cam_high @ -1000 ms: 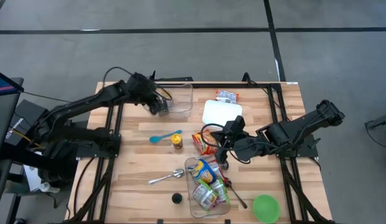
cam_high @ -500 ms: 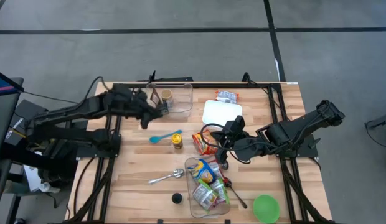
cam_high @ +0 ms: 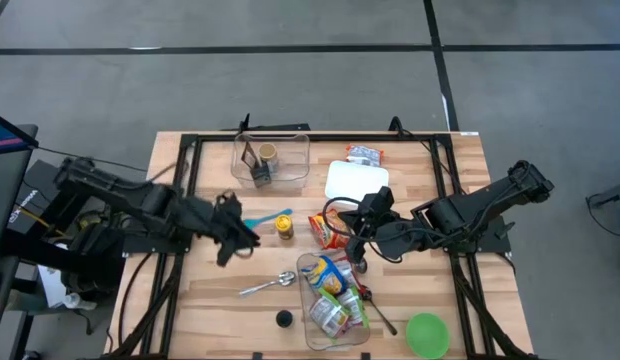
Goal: Pick & Place Food Item
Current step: Put the yellow seasoning bottle into the top transparent bin
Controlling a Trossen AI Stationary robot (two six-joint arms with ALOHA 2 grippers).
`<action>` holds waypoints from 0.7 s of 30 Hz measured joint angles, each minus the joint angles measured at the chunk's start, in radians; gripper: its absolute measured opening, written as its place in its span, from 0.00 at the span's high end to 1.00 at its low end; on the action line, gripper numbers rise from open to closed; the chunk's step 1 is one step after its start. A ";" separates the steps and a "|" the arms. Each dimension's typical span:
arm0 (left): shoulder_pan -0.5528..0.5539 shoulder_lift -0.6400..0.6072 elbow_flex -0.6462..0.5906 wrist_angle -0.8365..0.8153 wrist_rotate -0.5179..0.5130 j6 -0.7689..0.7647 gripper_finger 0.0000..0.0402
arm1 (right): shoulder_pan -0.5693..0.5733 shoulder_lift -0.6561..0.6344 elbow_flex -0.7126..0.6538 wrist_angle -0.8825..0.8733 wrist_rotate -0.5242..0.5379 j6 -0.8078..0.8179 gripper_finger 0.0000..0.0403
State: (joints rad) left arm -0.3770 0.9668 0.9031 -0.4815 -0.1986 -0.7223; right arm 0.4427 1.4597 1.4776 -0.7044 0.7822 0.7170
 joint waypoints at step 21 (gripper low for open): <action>-0.226 0.544 0.000 0.018 -0.300 -0.212 0.83 | 0.001 0.000 0.000 -0.009 0.000 -0.013 1.00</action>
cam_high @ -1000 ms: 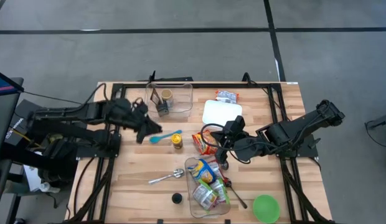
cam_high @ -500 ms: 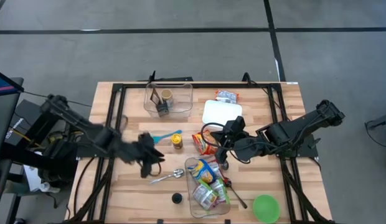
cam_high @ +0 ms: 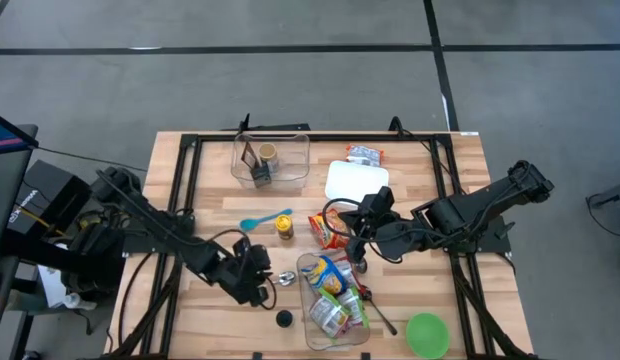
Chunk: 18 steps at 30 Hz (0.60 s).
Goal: Pick & Place Food Item
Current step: Put the yellow seasoning bottle into the top transparent bin
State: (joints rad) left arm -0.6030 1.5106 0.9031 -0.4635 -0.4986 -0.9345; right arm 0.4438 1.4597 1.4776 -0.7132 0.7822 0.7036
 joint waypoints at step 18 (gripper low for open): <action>0.282 -0.056 0.000 -0.047 0.243 -0.026 0.83 | 0.007 0.000 0.000 -0.027 -0.027 -0.006 1.00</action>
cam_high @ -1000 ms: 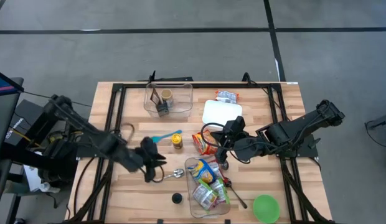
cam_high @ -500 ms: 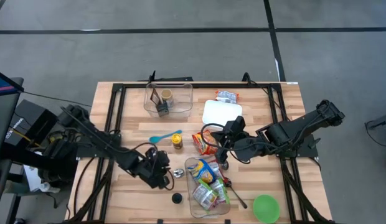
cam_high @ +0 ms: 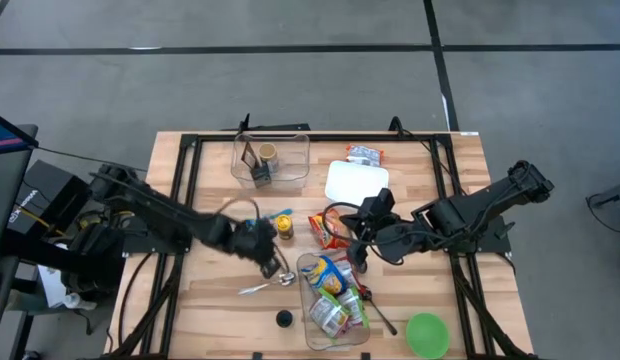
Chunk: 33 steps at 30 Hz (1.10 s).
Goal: Pick & Place Food Item
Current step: Put the yellow seasoning bottle into the top transparent bin
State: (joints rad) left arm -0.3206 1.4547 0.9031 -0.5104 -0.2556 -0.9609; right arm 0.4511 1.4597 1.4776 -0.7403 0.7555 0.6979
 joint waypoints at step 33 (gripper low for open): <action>0.284 -0.057 0.253 -0.078 0.149 0.328 1.00 | -0.010 0.000 0.000 -0.031 0.004 0.001 1.00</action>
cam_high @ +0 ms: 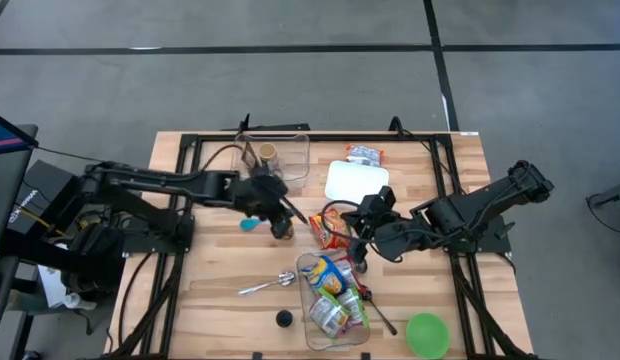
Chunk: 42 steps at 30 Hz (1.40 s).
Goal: Pick & Place Food Item
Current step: Put the yellow seasoning bottle into the top transparent bin
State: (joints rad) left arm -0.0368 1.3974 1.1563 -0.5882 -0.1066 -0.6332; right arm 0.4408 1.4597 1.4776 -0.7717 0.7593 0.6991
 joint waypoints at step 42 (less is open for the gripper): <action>0.012 0.274 0.205 -0.364 0.003 0.078 0.87 | 0.004 0.000 0.000 0.000 -0.007 0.000 1.00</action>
State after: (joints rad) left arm -0.0249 1.6714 1.3617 -0.9520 -0.1036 -0.5547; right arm 0.4446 1.4597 1.4776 -0.7719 0.7525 0.6994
